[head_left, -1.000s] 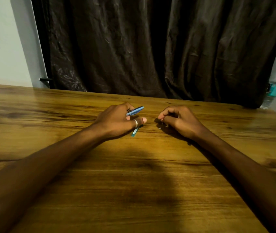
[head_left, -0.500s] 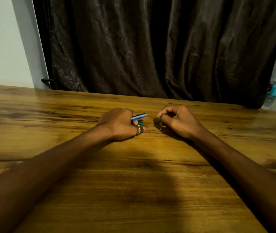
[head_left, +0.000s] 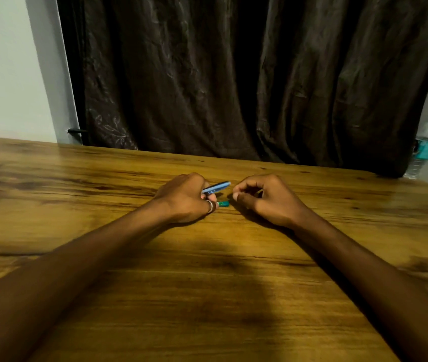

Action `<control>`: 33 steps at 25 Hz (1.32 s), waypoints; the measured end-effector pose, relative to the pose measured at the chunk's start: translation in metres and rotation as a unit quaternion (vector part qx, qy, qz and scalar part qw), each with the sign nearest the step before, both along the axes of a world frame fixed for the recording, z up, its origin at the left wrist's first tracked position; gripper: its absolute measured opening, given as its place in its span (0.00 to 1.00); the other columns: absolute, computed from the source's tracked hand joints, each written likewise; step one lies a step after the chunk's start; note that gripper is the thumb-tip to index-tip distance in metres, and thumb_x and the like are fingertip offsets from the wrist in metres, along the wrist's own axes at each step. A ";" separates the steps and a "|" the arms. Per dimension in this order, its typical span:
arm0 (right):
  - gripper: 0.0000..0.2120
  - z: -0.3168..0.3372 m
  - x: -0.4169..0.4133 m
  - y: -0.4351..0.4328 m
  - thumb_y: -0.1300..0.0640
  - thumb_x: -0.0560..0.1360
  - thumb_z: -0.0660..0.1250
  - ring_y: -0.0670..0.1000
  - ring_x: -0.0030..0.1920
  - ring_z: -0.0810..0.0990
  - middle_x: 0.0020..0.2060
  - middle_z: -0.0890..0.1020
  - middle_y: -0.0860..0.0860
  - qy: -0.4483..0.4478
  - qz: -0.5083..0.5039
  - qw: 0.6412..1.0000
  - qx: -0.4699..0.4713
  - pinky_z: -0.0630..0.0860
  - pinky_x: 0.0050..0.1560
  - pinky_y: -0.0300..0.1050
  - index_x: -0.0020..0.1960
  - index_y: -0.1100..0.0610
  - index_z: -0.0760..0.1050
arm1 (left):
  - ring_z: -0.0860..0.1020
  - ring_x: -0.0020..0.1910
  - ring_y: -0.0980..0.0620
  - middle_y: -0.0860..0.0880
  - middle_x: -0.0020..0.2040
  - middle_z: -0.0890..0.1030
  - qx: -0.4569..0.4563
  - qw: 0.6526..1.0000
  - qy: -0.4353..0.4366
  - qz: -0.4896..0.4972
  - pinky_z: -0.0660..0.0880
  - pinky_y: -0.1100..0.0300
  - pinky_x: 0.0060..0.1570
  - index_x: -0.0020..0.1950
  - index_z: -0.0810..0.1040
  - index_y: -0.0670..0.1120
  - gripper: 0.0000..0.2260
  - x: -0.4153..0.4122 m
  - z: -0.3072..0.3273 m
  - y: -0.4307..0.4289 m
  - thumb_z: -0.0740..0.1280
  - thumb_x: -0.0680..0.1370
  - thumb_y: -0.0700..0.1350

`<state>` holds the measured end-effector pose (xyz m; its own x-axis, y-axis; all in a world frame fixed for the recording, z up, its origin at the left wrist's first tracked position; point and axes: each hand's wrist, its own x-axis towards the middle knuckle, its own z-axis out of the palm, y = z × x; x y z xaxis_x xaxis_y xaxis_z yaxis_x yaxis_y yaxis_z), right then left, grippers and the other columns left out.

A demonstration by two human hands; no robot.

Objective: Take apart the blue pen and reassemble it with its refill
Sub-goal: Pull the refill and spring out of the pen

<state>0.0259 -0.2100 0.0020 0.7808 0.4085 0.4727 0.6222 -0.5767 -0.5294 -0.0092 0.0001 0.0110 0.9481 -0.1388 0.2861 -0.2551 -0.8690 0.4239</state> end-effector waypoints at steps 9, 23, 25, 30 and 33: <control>0.03 -0.002 -0.002 0.011 0.58 0.76 0.71 0.40 0.34 0.79 0.37 0.83 0.46 0.003 0.015 0.995 -0.099 0.71 0.35 0.35 0.46 0.51 0.83 | 0.81 0.39 0.50 0.51 0.37 0.84 -0.017 1.000 -0.004 -0.022 0.78 0.48 0.40 0.43 0.83 0.50 0.08 0.001 0.001 0.001 0.73 0.75 0.53; 0.06 0.017 -0.018 0.019 0.65 0.78 0.69 0.47 0.38 0.82 0.42 0.85 0.57 0.125 0.005 0.962 0.244 0.79 0.38 0.38 0.53 0.58 0.82 | 0.82 0.40 0.59 0.52 0.42 0.86 -0.211 0.973 -0.026 -0.091 0.75 0.62 0.39 0.51 0.86 0.50 0.05 0.001 0.003 0.000 0.75 0.76 0.48; 0.07 0.020 -0.019 0.019 0.66 0.77 0.69 0.42 0.37 0.82 0.42 0.85 0.56 0.121 0.010 0.960 0.253 0.79 0.40 0.34 0.53 0.60 0.82 | 0.82 0.41 0.56 0.50 0.43 0.87 -0.224 0.970 -0.011 -0.095 0.76 0.60 0.41 0.50 0.86 0.49 0.05 0.003 0.003 0.002 0.75 0.76 0.48; 0.07 0.021 -0.023 0.021 0.68 0.77 0.68 0.41 0.36 0.83 0.41 0.84 0.56 0.147 0.008 0.950 0.275 0.79 0.39 0.33 0.52 0.61 0.82 | 0.82 0.39 0.53 0.46 0.42 0.87 -0.232 0.968 0.022 -0.096 0.78 0.52 0.43 0.48 0.86 0.48 0.06 0.005 0.005 0.004 0.75 0.76 0.49; 0.07 0.027 -0.015 0.010 0.67 0.78 0.68 0.47 0.44 0.82 0.43 0.84 0.54 0.100 -0.035 0.957 0.271 0.81 0.48 0.40 0.51 0.57 0.81 | 0.84 0.45 0.50 0.48 0.43 0.87 -0.206 0.975 0.022 -0.075 0.80 0.50 0.46 0.47 0.86 0.48 0.06 0.007 0.005 0.010 0.76 0.75 0.49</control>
<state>0.0112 -0.2000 0.0291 0.8942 0.0895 0.4387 0.4473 -0.2209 -0.8667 -0.0022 0.0099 0.0163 0.9383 -0.1587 0.3072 -0.3407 -0.5764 0.7428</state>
